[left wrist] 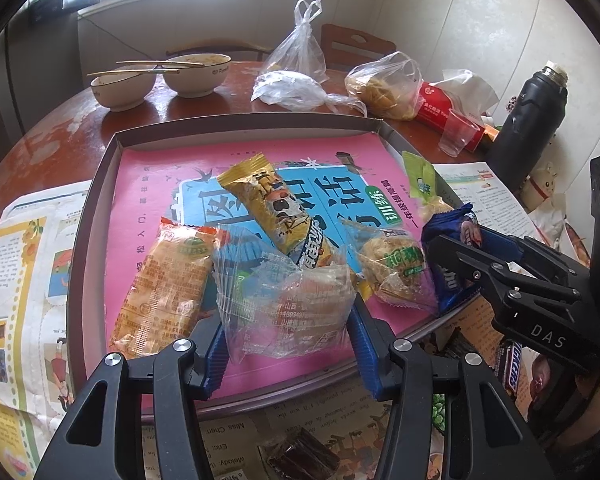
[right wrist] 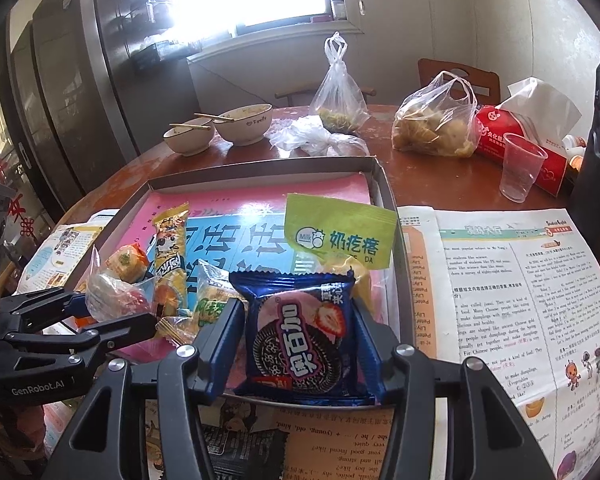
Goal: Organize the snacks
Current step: 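Lower the clear cookie bag and blue biscuit pack into the tray with both tools, then open the left tool to release the cookie bag while the right tool releases the biscuit pack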
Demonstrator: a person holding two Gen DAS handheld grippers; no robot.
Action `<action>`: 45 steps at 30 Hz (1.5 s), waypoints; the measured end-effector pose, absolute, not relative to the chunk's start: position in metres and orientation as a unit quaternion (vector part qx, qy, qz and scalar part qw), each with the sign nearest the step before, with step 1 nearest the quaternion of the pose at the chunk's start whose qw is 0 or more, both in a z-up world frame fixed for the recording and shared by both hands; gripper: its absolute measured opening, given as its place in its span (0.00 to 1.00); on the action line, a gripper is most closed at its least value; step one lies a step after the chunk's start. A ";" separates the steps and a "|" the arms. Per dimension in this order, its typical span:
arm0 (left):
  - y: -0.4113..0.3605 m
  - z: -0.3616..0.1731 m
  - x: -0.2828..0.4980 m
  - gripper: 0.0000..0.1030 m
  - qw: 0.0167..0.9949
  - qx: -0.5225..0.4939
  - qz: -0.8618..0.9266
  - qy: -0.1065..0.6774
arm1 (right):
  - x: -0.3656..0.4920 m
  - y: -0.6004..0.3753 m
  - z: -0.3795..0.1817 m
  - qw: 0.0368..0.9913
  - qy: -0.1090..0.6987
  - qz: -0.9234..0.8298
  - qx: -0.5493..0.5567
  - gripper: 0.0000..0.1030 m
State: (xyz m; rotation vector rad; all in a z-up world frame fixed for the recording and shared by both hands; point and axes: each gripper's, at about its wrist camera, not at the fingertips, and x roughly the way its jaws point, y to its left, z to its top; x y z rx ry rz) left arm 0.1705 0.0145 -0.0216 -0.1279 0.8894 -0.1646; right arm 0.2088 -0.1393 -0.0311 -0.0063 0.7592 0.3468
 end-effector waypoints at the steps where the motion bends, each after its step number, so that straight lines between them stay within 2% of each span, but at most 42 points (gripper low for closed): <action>1: 0.015 -0.021 0.170 0.53 0.898 -0.062 -0.079 0.429 | 0.208 -0.140 -0.030 0.914 0.368 0.169 -0.002 0.51; 17: 0.018 -0.017 0.168 0.54 0.898 -0.067 -0.078 0.428 | 0.197 -0.140 -0.021 0.915 0.361 0.180 -0.003 0.55; 37: 0.025 -0.006 0.163 0.59 0.904 -0.077 -0.069 0.415 | 0.192 -0.138 -0.015 0.918 0.354 0.179 -0.007 0.57; 45: 0.032 0.004 0.159 0.66 0.909 -0.090 -0.065 0.401 | 0.187 -0.136 -0.012 0.919 0.349 0.185 -0.006 0.57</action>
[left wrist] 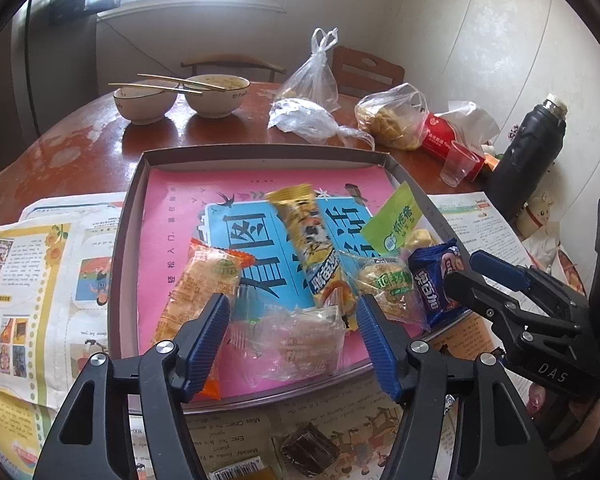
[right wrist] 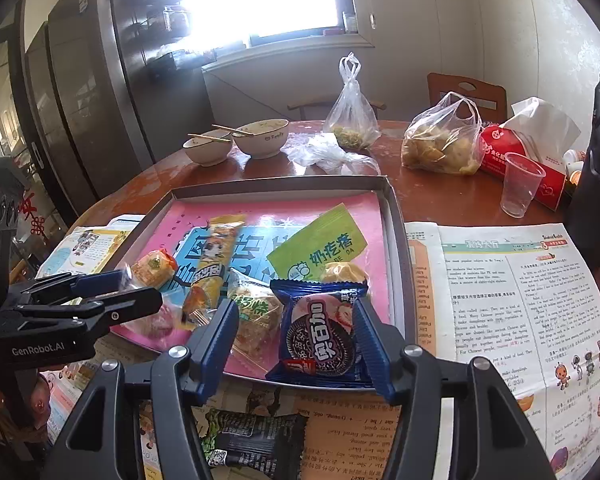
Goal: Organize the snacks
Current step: 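Open the left tool to release the cookie bag while the right tool releases the biscuit pack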
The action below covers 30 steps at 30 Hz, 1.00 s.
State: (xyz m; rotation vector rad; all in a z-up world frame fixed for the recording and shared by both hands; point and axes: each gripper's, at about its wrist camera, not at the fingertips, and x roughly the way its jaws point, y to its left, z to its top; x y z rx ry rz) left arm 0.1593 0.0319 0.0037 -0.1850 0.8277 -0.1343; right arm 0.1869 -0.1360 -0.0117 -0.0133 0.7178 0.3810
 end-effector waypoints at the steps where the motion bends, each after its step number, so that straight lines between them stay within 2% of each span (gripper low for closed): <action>1: 0.033 0.005 0.159 0.66 0.910 -0.091 -0.065 0.400 | 0.186 -0.136 -0.011 0.919 0.349 0.185 -0.006 0.57; 17: 0.045 0.025 0.142 0.72 0.922 -0.102 -0.044 0.370 | 0.179 -0.139 0.001 0.925 0.332 0.186 0.003 0.66; 30: 0.051 0.042 0.118 0.73 0.928 -0.102 -0.039 0.356 | 0.169 -0.140 0.013 0.930 0.314 0.191 0.011 0.72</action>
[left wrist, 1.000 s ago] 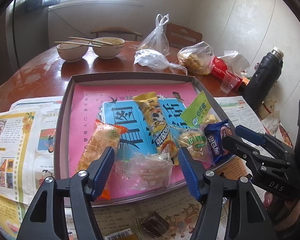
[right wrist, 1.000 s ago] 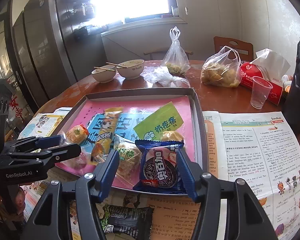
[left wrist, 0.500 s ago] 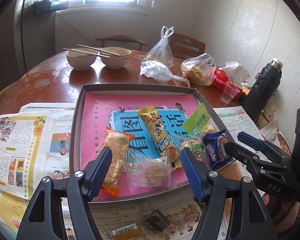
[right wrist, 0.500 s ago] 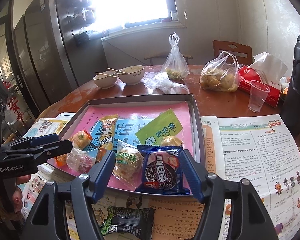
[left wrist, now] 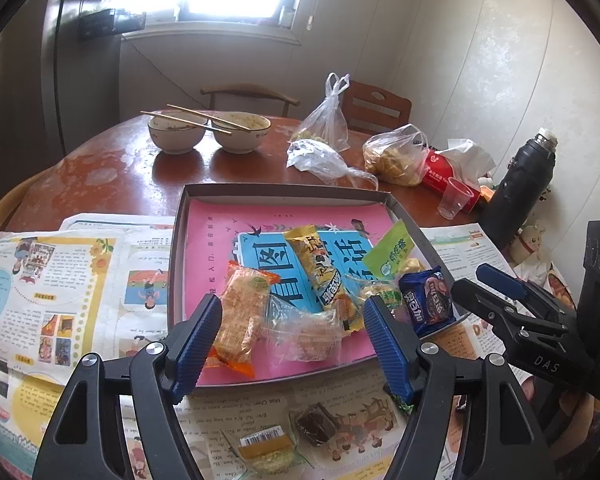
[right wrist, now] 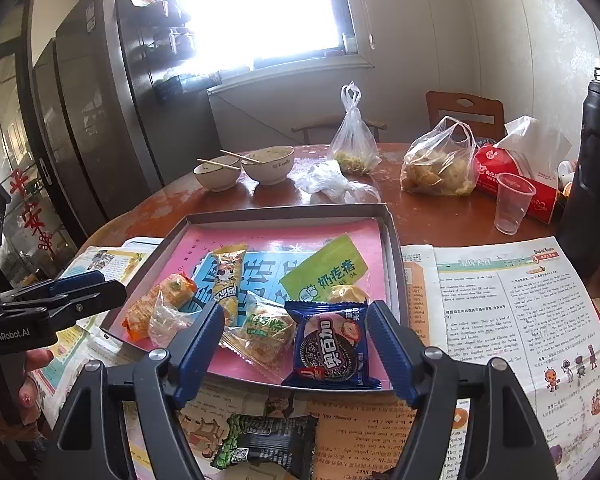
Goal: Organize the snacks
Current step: 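Open the left tool to release the cookie bag while the right tool releases the biscuit pack, then withdraw both open tools from the tray toward the snacks on the newspaper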
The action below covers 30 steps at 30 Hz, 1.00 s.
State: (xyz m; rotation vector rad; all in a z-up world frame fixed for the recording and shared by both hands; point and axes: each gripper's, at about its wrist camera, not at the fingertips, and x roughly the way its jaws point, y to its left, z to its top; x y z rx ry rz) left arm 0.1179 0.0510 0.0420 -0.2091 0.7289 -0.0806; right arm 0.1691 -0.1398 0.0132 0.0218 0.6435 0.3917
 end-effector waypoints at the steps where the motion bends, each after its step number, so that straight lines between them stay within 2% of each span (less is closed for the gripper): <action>1: 0.052 0.042 0.117 0.73 0.928 -0.102 -0.036 0.357 | 0.168 -0.140 0.015 0.930 0.313 0.192 0.012 0.73; 5: 0.052 0.044 0.106 0.73 0.931 -0.090 -0.027 0.352 | 0.163 -0.139 0.020 0.933 0.304 0.191 0.012 0.78; 12: 0.053 0.040 0.092 0.73 0.927 -0.093 -0.022 0.363 | 0.151 -0.135 0.026 0.934 0.297 0.199 0.009 0.81; 30: 0.059 0.042 0.057 0.73 0.926 -0.087 -0.010 0.368 | 0.120 -0.126 0.022 0.927 0.307 0.215 -0.002 0.83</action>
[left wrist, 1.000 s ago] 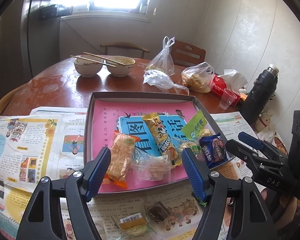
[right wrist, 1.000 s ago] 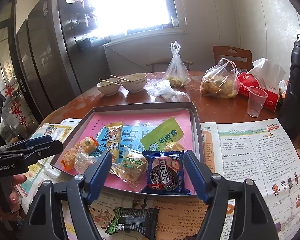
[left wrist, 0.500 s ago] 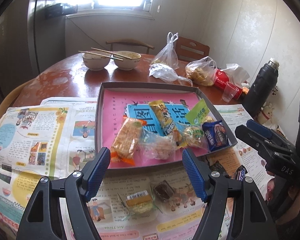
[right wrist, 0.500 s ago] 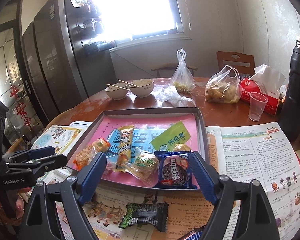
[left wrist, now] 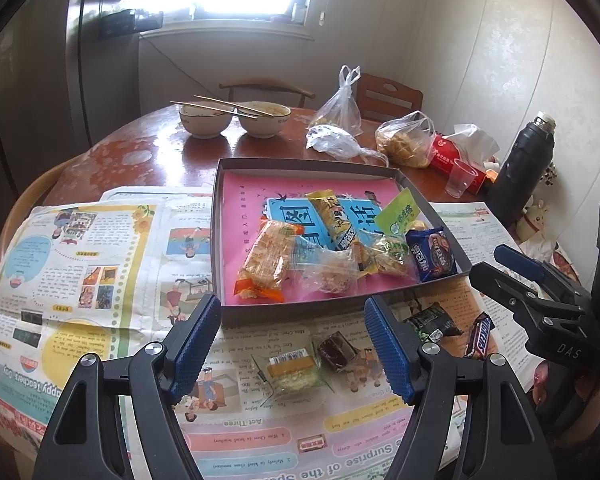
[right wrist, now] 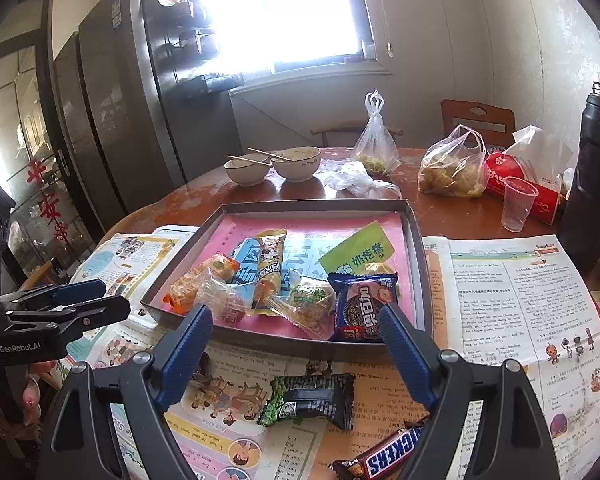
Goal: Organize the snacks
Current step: 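Withdraw both open tools from the tray toward the snacks on the newspaper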
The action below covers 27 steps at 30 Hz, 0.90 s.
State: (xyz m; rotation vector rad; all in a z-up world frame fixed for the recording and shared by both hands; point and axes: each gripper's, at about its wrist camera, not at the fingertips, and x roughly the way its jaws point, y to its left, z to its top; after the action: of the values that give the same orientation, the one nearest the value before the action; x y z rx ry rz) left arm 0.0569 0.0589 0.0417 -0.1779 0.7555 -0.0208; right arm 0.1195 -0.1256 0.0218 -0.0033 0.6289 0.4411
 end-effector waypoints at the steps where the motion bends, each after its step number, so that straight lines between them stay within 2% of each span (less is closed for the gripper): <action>1: 0.059 0.041 0.056 0.73 0.925 -0.088 -0.010 0.370 | 0.119 -0.125 0.022 0.927 0.307 0.215 -0.002 0.83; 27: 0.051 0.011 0.048 0.76 0.909 -0.075 -0.004 0.410 | 0.103 -0.128 0.005 0.919 0.325 0.222 -0.010 0.88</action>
State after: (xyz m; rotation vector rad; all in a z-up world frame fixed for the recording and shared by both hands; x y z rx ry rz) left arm 0.0477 0.0508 0.0113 -0.1557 0.8461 -0.0075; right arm 0.1033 -0.1285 0.0048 -0.0214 0.6675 0.4573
